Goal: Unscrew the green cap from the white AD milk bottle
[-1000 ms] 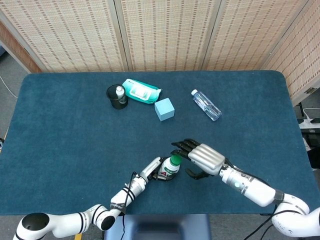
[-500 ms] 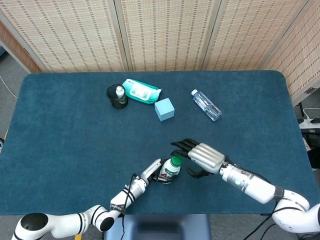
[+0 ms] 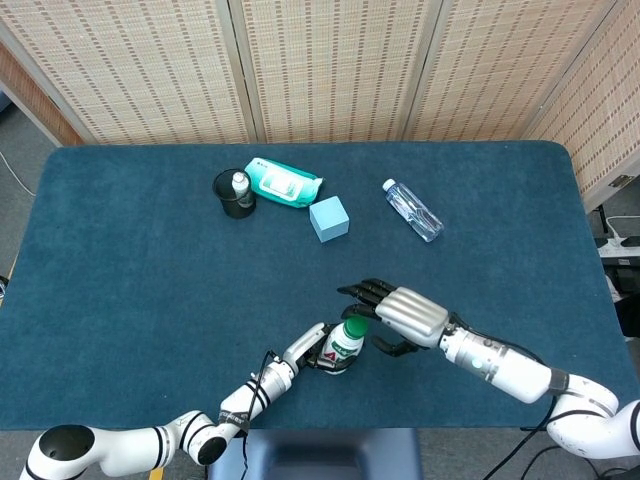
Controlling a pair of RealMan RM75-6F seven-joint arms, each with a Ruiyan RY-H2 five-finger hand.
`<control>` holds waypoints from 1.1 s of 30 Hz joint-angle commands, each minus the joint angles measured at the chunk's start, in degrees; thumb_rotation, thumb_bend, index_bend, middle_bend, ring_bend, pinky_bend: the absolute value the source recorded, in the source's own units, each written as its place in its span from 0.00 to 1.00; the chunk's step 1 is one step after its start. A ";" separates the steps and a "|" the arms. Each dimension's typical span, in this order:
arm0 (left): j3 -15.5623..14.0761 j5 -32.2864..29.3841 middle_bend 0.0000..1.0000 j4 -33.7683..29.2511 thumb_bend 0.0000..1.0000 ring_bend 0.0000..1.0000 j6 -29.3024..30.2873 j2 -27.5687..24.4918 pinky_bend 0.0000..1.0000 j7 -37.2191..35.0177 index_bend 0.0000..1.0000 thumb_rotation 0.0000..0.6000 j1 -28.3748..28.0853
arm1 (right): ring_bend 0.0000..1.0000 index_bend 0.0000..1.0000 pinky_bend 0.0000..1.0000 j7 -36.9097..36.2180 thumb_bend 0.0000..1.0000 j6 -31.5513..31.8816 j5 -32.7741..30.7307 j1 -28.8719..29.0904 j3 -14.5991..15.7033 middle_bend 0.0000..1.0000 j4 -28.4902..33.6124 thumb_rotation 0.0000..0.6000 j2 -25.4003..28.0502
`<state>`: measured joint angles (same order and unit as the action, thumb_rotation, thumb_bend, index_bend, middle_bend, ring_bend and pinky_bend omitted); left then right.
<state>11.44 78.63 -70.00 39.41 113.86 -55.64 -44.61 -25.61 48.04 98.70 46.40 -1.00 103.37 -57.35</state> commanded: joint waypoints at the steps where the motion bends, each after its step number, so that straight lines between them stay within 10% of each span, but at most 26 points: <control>1: 0.04 0.13 0.80 -0.03 0.84 0.39 0.01 -0.01 0.11 -0.28 0.73 1.00 -0.14 | 0.00 0.35 0.00 -0.44 0.47 0.28 0.32 0.15 0.31 0.00 -0.42 1.00 -0.33; 19: -0.29 0.09 0.81 0.55 0.84 0.39 0.25 -0.10 0.12 -0.89 0.73 1.00 -0.27 | 0.00 0.51 0.00 -1.12 0.42 3.35 1.36 0.08 1.63 0.02 -1.57 1.00 -0.99; 33: -1.37 1.86 0.80 2.72 0.84 0.39 1.13 0.43 0.12 -2.56 0.73 1.00 -0.54 | 0.00 0.43 0.00 -1.96 0.40 8.32 4.25 -0.90 2.63 0.02 -2.34 1.00 -0.43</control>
<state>10.09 80.44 -67.35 40.47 114.27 -58.12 -45.15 -28.85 55.31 103.26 46.07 1.95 101.42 -57.68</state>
